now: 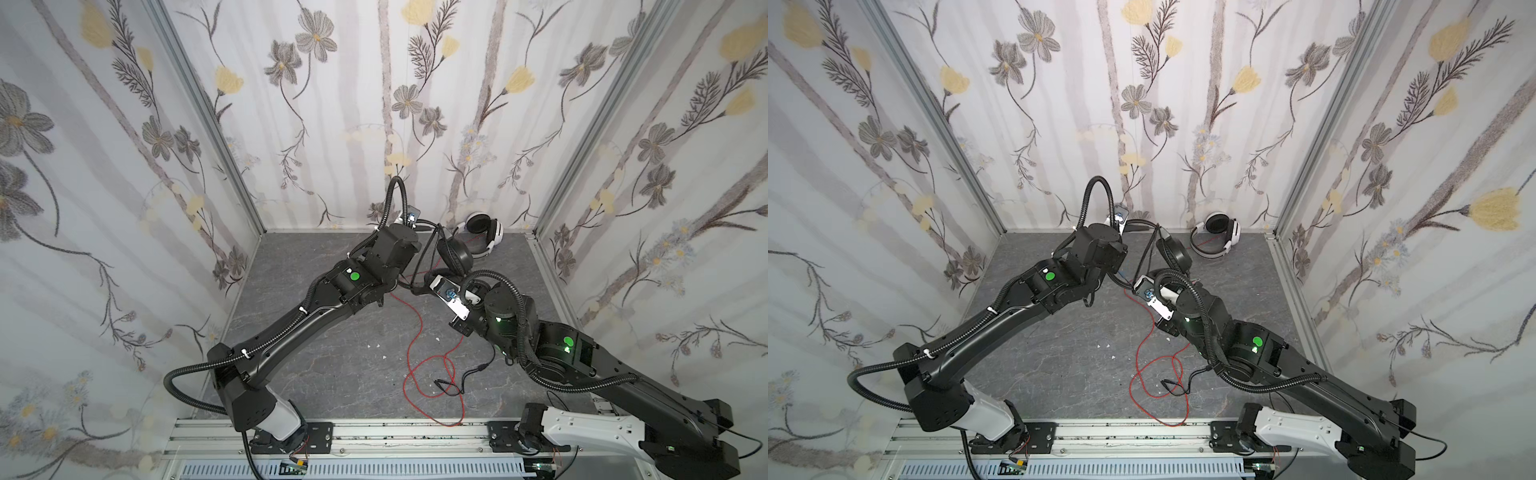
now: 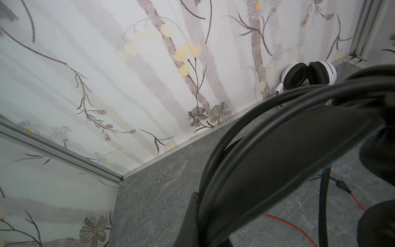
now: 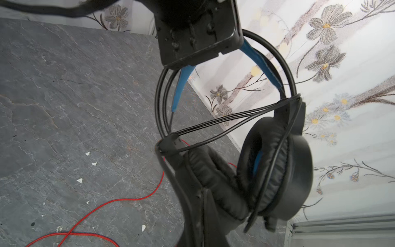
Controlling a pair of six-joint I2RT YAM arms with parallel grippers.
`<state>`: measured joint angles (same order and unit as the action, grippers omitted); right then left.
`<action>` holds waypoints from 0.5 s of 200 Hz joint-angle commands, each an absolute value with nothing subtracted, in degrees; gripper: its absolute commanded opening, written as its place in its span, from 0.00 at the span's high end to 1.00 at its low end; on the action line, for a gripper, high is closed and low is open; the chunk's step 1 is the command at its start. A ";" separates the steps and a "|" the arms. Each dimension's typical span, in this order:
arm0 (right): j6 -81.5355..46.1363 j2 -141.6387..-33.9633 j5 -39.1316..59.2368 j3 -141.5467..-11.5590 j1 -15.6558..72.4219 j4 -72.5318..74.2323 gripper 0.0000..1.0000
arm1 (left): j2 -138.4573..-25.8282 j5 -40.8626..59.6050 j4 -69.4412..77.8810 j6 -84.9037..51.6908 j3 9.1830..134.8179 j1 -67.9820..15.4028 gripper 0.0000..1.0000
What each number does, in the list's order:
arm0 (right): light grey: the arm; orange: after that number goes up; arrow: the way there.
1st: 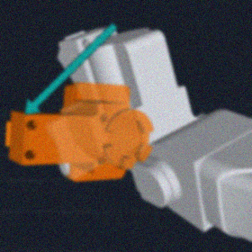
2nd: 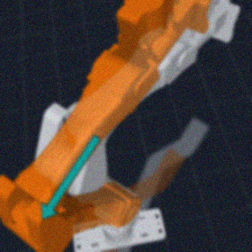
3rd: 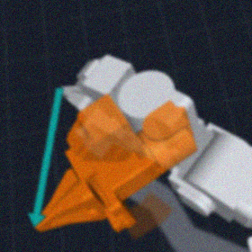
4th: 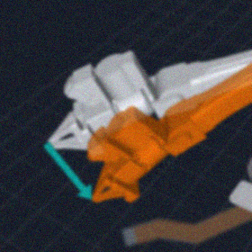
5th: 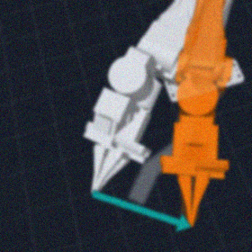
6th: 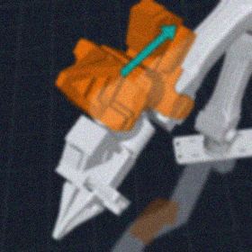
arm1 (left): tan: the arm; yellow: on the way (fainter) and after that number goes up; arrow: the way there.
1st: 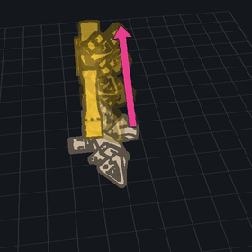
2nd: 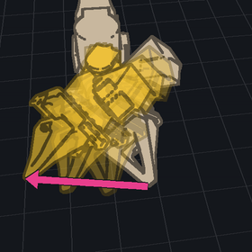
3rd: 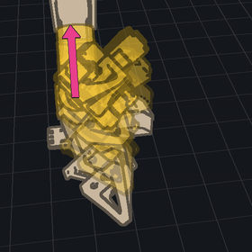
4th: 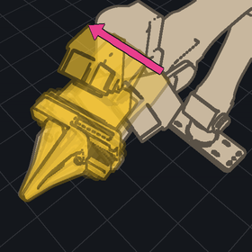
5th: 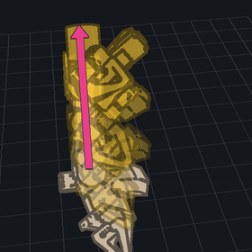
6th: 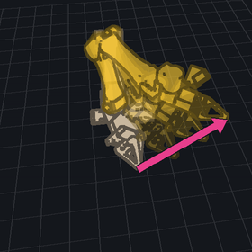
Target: Wrap the headphones
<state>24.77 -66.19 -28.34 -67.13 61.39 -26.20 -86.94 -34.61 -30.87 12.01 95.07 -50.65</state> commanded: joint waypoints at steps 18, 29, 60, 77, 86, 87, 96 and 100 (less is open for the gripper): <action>29.38 -66.60 -31.45 -66.04 61.44 -26.63 1.00 | -82.83 -24.85 -43.28 16.79 92.44 -51.44 1.00; 30.14 -66.74 -31.85 -65.75 61.44 -26.63 0.99 | -81.66 -22.81 -46.42 17.53 91.98 -51.50 1.00; 32.14 -67.33 -32.36 -65.39 61.44 -26.30 0.99 | -80.24 -13.59 -52.82 17.94 93.26 -51.50 1.00; 33.55 -67.67 -32.56 -65.30 61.48 -26.04 0.98 | -80.51 -10.32 -55.11 17.67 94.00 -51.46 1.00; 34.81 -67.89 -32.80 -65.22 61.52 -26.54 0.96 | -80.53 -9.53 -55.68 17.58 94.04 -51.50 1.00; 35.07 -67.96 -32.83 -65.22 61.57 -26.63 0.96 | -80.56 -9.51 -55.70 17.58 94.04 -51.50 1.00; 36.90 -68.50 -34.09 -65.07 62.06 -27.35 0.97 | -80.71 -9.87 -55.96 17.58 93.96 -51.50 1.00; 37.68 -68.74 -35.18 -64.82 62.28 -27.42 0.97 | -80.77 -10.05 -56.13 17.58 94.02 -51.48 1.00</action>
